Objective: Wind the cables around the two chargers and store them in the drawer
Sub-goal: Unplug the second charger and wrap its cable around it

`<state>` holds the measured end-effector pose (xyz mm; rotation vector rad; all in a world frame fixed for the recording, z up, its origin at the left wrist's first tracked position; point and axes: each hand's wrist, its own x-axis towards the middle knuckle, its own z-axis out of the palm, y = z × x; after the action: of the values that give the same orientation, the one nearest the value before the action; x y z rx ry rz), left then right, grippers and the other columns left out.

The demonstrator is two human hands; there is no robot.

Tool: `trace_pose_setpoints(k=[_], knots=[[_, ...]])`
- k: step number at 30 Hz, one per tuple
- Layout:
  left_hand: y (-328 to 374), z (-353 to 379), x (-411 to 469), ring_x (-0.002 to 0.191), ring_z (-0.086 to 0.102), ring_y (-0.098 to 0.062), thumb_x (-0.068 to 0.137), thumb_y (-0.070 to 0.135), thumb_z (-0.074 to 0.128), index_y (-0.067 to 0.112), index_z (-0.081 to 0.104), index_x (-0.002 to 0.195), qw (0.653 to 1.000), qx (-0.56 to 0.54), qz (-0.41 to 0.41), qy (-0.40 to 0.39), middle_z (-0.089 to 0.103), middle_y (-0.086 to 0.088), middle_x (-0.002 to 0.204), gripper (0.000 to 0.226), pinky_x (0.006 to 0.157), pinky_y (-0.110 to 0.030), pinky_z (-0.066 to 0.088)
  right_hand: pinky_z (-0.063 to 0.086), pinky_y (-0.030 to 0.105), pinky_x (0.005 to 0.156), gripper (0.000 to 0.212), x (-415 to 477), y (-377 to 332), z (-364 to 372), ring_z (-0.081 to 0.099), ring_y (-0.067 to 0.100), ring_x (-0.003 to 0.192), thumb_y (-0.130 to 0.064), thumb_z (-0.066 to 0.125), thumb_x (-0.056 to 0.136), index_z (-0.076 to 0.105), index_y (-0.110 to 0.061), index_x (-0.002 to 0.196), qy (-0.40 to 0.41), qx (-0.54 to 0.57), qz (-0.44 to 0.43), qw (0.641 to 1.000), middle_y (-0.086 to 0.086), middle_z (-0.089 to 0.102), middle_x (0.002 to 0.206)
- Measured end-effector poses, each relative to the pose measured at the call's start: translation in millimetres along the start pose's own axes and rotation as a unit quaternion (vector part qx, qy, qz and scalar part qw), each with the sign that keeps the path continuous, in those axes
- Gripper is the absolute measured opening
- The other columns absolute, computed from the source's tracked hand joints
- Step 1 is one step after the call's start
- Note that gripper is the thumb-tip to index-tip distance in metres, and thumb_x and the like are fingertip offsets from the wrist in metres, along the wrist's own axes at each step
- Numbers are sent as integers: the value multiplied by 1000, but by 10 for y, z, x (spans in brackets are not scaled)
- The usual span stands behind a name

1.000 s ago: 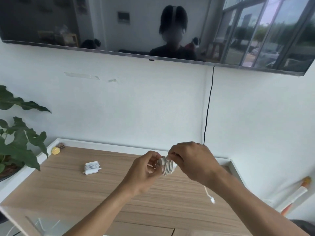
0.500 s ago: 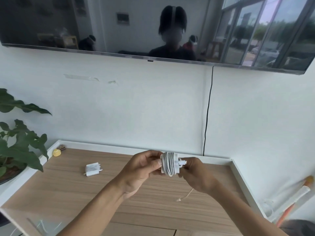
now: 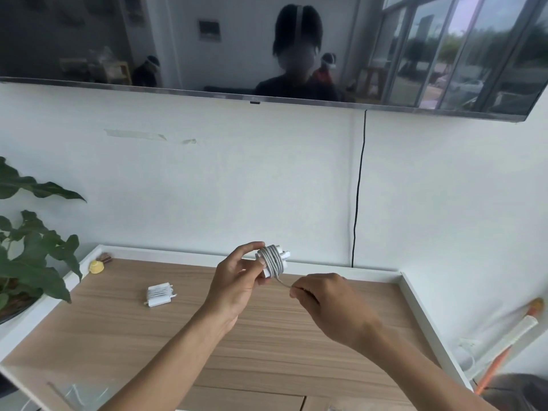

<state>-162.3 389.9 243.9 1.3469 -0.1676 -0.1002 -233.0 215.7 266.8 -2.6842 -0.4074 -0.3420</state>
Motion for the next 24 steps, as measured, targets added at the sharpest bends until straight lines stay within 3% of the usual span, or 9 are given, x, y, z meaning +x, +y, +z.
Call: trace_pose_setpoints(k=[3, 7, 11, 14, 17, 21, 24], knots=[[-53, -62, 25, 81, 68, -23, 91, 6, 61, 26, 70, 103, 998, 56, 18, -4, 66, -20, 89, 25, 86, -44, 57, 48, 33, 67, 28, 22, 18, -134, 60, 22, 81, -39, 39, 97, 63, -26, 95, 23, -72, -19, 997, -8, 66, 89], [-59, -45, -44, 83, 66, -25, 91, 5, 62, 25, 69, 105, 990, 107, 45, -84, 67, -22, 91, 26, 82, -37, 59, 41, 28, 55, 49, 121, 46, -252, 62, 25, 70, -48, 22, 92, 65, -26, 90, 40, -138, -77, 987, -6, 66, 82], [19, -76, -104, 88, 65, -30, 90, 15, 64, 33, 68, 108, 961, 182, 45, -205, 64, -21, 96, 26, 81, -35, 58, 40, 26, 54, 21, 215, 35, -403, 63, 21, 66, -36, 49, 93, 68, -28, 89, 38, -146, -119, 981, -10, 68, 81], [121, -107, -162, 89, 61, -27, 85, 24, 64, 20, 66, 115, 951, 117, 18, -284, 58, -31, 98, 30, 78, -33, 54, 45, 28, 62, 14, 271, 62, -480, 60, 10, 73, -33, 56, 93, 70, -30, 90, 9, -50, -70, 996, -15, 69, 85], [212, -137, -166, 90, 60, -30, 84, 24, 64, 12, 63, 119, 947, 77, -11, -312, 57, -26, 98, 37, 78, -33, 53, 47, 23, 65, 14, 295, 106, -436, 57, 5, 68, -27, 60, 92, 71, -27, 84, -26, 90, -3, 996, -16, 66, 74], [267, -132, -192, 92, 64, -29, 79, 21, 72, 4, 61, 121, 944, -72, -75, -313, 64, -21, 107, 47, 74, -36, 55, 42, 13, 62, 20, 242, 68, -287, 53, 0, 61, -16, 56, 94, 70, -15, 79, -29, 280, 49, 958, -10, 62, 64], [272, -71, -224, 88, 67, -26, 69, 25, 83, 5, 65, 116, 938, -167, -97, -287, 68, -17, 103, 53, 70, -33, 57, 34, 13, 51, 23, 188, 24, -125, 40, 1, 50, -7, 50, 88, 63, -12, 70, 10, 356, 80, 931, -11, 50, 53]])
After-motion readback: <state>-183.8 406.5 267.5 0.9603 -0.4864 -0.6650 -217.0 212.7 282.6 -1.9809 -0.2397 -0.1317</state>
